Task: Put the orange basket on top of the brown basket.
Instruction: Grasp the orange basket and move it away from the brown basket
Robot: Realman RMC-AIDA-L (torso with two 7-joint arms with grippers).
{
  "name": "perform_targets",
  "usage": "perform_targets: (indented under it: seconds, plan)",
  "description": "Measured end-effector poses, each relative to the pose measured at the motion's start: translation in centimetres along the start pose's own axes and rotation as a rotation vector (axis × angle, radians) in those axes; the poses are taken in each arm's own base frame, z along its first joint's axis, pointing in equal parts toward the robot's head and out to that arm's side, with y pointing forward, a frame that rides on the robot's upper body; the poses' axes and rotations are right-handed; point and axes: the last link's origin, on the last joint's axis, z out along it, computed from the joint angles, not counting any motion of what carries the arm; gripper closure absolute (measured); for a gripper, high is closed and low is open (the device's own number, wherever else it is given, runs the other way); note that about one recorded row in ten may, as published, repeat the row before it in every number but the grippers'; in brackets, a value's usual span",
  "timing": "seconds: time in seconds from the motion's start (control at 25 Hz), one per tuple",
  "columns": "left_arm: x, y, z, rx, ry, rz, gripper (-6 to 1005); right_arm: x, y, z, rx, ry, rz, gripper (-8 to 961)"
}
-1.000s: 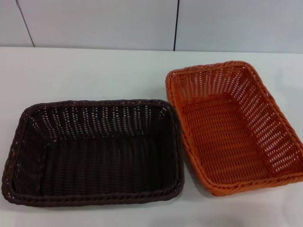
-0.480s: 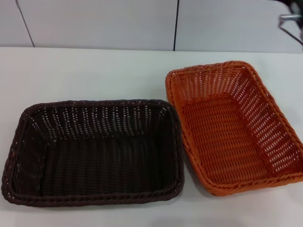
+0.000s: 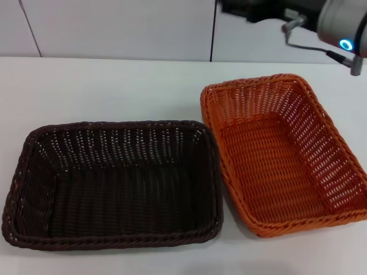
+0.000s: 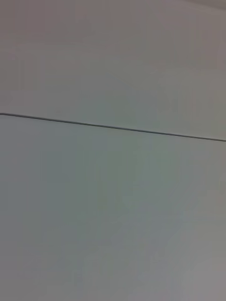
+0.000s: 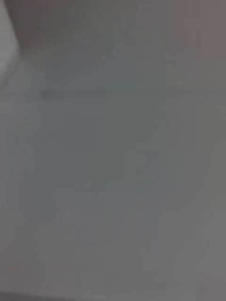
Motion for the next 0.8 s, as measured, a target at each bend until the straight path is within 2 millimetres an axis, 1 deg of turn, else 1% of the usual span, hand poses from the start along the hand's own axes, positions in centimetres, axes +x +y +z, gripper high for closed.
perform_targets:
  seconds: [0.04, 0.08, 0.12, 0.24, 0.28, 0.32, 0.36, 0.4, 0.44, 0.48, 0.52, 0.56, 0.6, 0.64, 0.68, 0.8]
  plan:
    - [0.0, 0.0, 0.0, 0.001, 0.001, -0.001, 139, -0.2, 0.6, 0.0, -0.044, 0.022, -0.021, 137]
    - [0.1, -0.1, 0.0, 0.004, 0.003, -0.003, 139, -0.5, 1.7, 0.0, -0.137, 0.059, -0.066, 137]
    - [0.1, -0.1, 0.0, 0.007, 0.007, -0.006, 139, -0.5, 1.7, 0.0, -0.137, 0.059, -0.066, 137]
    - [0.2, -0.2, 0.0, 0.018, 0.018, -0.02, 139, -0.6, 3.7, -0.4, -0.304, 0.092, -0.154, 137]
    - [0.2, -0.3, -0.1, 0.028, 0.024, -0.034, 139, -0.4, 4.5, -1.0, -0.392, 0.11, -0.215, 137]
    - [0.1, -0.3, -0.2, 0.032, 0.024, -0.041, 139, -0.3, 4.8, -1.3, -0.436, 0.117, -0.25, 137]
    - [0.0, -0.3, -0.2, 0.034, 0.022, -0.045, 139, -0.1, 5.5, -2.2, -0.511, 0.132, -0.312, 137]
    - [0.0, -0.3, -0.2, 0.034, 0.022, -0.045, 139, -0.1, 5.5, -2.2, -0.511, 0.132, -0.312, 137]
    - [-0.1, -0.3, -0.1, 0.037, 0.019, -0.048, 139, 0.0, 5.8, -3.1, -0.564, 0.146, -0.363, 137]
    - [-0.1, -0.4, -0.1, 0.04, 0.019, -0.05, 139, 0.0, 5.8, -3.1, -0.564, 0.146, -0.363, 137]
    - [-0.1, -0.4, -0.1, 0.042, 0.018, -0.051, 139, 0.4, 6.1, -3.9, -0.612, 0.17, -0.407, 137]
    - [-0.1, -0.4, 0.0, 0.046, 0.018, -0.053, 139, 0.4, 6.1, -3.9, -0.612, 0.17, -0.407, 137]
    - [-0.1, -0.4, 0.0, 0.046, 0.018, -0.053, 139, 0.6, 6.3, -4.4, -0.636, 0.186, -0.43, 137]
    - [0.1, -0.6, 0.1, 0.059, 0.029, -0.064, 139, 1.0, 6.6, -5.2, -0.681, 0.22, -0.473, 137]
    - [0.1, -0.6, 0.1, 0.059, 0.029, -0.064, 139, 1.0, 6.6, -5.2, -0.681, 0.22, -0.473, 137]
    - [0.2, -0.6, 0.3, 0.067, 0.041, -0.076, 139, 1.4, 6.7, -6.1, -0.709, 0.261, -0.529, 137]
